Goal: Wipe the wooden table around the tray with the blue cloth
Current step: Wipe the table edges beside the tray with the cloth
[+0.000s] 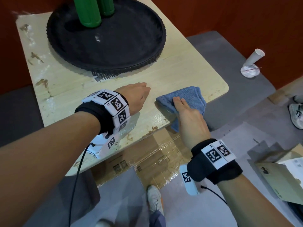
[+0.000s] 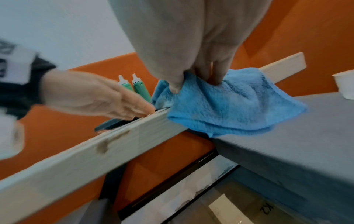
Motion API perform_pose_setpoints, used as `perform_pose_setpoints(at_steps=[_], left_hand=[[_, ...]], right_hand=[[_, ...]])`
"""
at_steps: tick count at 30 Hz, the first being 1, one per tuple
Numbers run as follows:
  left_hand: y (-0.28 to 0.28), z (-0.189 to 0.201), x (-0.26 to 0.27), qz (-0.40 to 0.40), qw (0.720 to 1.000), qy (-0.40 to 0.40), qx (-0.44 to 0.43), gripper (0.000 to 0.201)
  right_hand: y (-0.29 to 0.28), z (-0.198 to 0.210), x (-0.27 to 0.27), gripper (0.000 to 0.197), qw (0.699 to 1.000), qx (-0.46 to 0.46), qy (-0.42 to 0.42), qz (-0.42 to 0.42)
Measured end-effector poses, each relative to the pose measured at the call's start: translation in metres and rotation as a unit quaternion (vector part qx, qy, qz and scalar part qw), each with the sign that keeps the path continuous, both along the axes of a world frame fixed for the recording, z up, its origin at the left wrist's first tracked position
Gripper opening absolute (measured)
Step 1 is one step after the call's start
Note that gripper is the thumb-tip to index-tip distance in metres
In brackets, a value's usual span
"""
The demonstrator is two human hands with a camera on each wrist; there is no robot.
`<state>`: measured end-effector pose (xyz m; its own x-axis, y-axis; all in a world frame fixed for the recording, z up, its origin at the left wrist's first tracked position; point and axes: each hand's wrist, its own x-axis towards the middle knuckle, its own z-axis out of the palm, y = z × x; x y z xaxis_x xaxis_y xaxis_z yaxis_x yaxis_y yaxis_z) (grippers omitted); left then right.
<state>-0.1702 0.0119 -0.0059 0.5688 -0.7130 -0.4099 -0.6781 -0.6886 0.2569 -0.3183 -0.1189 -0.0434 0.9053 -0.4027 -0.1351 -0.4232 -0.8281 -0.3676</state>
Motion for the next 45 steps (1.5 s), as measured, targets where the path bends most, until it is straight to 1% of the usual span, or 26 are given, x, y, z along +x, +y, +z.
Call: perform_pose_setpoints(at_steps=[3, 5, 8, 10, 12, 14, 16, 18, 20, 23, 25, 27, 28, 30, 31, 34, 35, 36, 37, 38, 39, 40, 42, 43, 44, 45], left_hand=[[-0.001, 0.001, -0.002, -0.004, 1.0, 0.001, 0.004, 0.04], [-0.001, 0.001, -0.004, -0.004, 1.0, 0.004, 0.007, 0.042], [-0.003, 0.003, -0.006, -0.008, 1.0, 0.003, 0.003, 0.04], [-0.006, 0.005, -0.007, -0.011, 1.0, 0.006, 0.007, 0.042], [-0.011, 0.009, -0.007, -0.016, 1.0, 0.008, 0.006, 0.046], [-0.018, 0.012, -0.008, -0.026, 1.0, 0.007, -0.005, 0.048], [-0.027, 0.013, -0.009, -0.033, 0.999, 0.009, -0.008, 0.049], [-0.038, 0.011, -0.009, -0.032, 0.999, 0.015, -0.01, 0.05], [-0.048, 0.009, -0.009, -0.032, 0.999, 0.018, -0.01, 0.051], [-0.062, 0.006, -0.005, -0.035, 0.999, 0.012, -0.005, 0.051], [-0.072, 0.005, -0.002, -0.035, 0.999, 0.014, 0.002, 0.051], [-0.079, 0.005, 0.0, -0.031, 0.999, 0.02, 0.006, 0.051], [-0.083, 0.005, 0.0, -0.029, 0.999, 0.022, 0.01, 0.05], [-0.09, 0.006, 0.001, -0.021, 0.999, 0.026, 0.016, 0.046], [-0.094, 0.006, 0.002, -0.015, 0.999, 0.027, 0.017, 0.043], [-0.102, 0.006, 0.005, 0.003, 1.0, 0.023, 0.01, 0.039], [-0.105, 0.006, 0.005, 0.007, 1.0, 0.023, 0.007, 0.039], [-0.109, 0.006, 0.004, 0.009, 1.0, 0.024, 0.006, 0.04], [-0.112, 0.007, 0.003, 0.009, 1.0, 0.027, 0.005, 0.04], [-0.114, 0.007, 0.002, 0.011, 0.999, 0.03, 0.005, 0.039], [-0.116, 0.007, 0.001, 0.012, 0.999, 0.034, 0.005, 0.039], [-0.117, 0.007, 0.0, 0.01, 0.999, 0.034, 0.009, 0.039], [-0.115, 0.006, -0.002, 0.0, 0.999, 0.032, 0.021, 0.039], [-0.114, 0.006, -0.003, -0.004, 0.999, 0.032, 0.026, 0.039], [-0.113, 0.006, -0.004, -0.008, 0.999, 0.032, 0.029, 0.04], [-0.112, 0.006, -0.005, -0.009, 0.999, 0.03, 0.032, 0.041]], right_hand=[[-0.003, -0.004, 0.005, 0.069, 0.997, 0.028, -0.052, -0.039], [0.011, -0.005, 0.002, 0.069, 0.996, 0.037, -0.068, -0.038], [0.032, 0.001, -0.009, 0.07, 0.998, 0.057, -0.036, 0.009], [0.027, 0.006, -0.012, 0.071, 0.997, 0.064, -0.017, 0.026], [0.007, 0.009, -0.008, 0.074, 0.999, 0.044, -0.017, 0.014], [-0.026, 0.008, 0.0, 0.077, 0.999, 0.026, -0.006, -0.026], [-0.062, 0.007, 0.008, 0.072, 0.996, 0.017, 0.007, -0.084], [-0.077, 0.004, 0.013, 0.068, 0.994, -0.01, -0.001, -0.107], [-0.069, -0.002, 0.007, 0.067, 0.996, -0.037, -0.006, -0.079], [-0.072, -0.008, -0.013, 0.073, 1.0, -0.017, -0.001, -0.007], [-0.104, -0.006, -0.01, 0.076, 1.0, -0.019, 0.0, -0.014], [-0.133, -0.001, -0.003, 0.073, 0.998, -0.026, -0.002, -0.057], [-0.137, 0.001, -0.001, 0.071, 0.997, -0.028, -0.002, -0.073], [-0.117, 0.0, -0.004, 0.072, 0.996, -0.025, -0.011, -0.084], [-0.098, -0.004, -0.008, 0.076, 0.997, -0.015, -0.014, -0.074], [-0.034, -0.014, -0.02, 0.091, 0.999, 0.024, -0.035, 0.022], [-0.021, -0.019, -0.023, 0.094, 0.998, 0.021, -0.041, 0.048], [-0.016, -0.017, -0.023, 0.093, 0.996, 0.021, -0.048, 0.067], [-0.021, -0.012, -0.022, 0.083, 0.995, 0.035, -0.055, 0.072], [-0.033, -0.005, -0.02, 0.07, 0.995, 0.052, -0.047, 0.071], [-0.052, -0.002, -0.019, 0.059, 0.996, 0.059, -0.036, 0.049], [-0.076, -0.001, -0.016, 0.055, 0.998, 0.057, -0.024, 0.007], [-0.118, 0.001, -0.007, 0.058, 0.996, 0.016, -0.021, -0.09], [-0.128, 0.0, -0.005, 0.061, 0.993, -0.015, -0.023, -0.115], [-0.127, 0.001, -0.004, 0.063, 0.992, -0.033, -0.022, -0.117], [-0.117, 0.0, -0.005, 0.063, 0.993, -0.028, -0.02, -0.11]])
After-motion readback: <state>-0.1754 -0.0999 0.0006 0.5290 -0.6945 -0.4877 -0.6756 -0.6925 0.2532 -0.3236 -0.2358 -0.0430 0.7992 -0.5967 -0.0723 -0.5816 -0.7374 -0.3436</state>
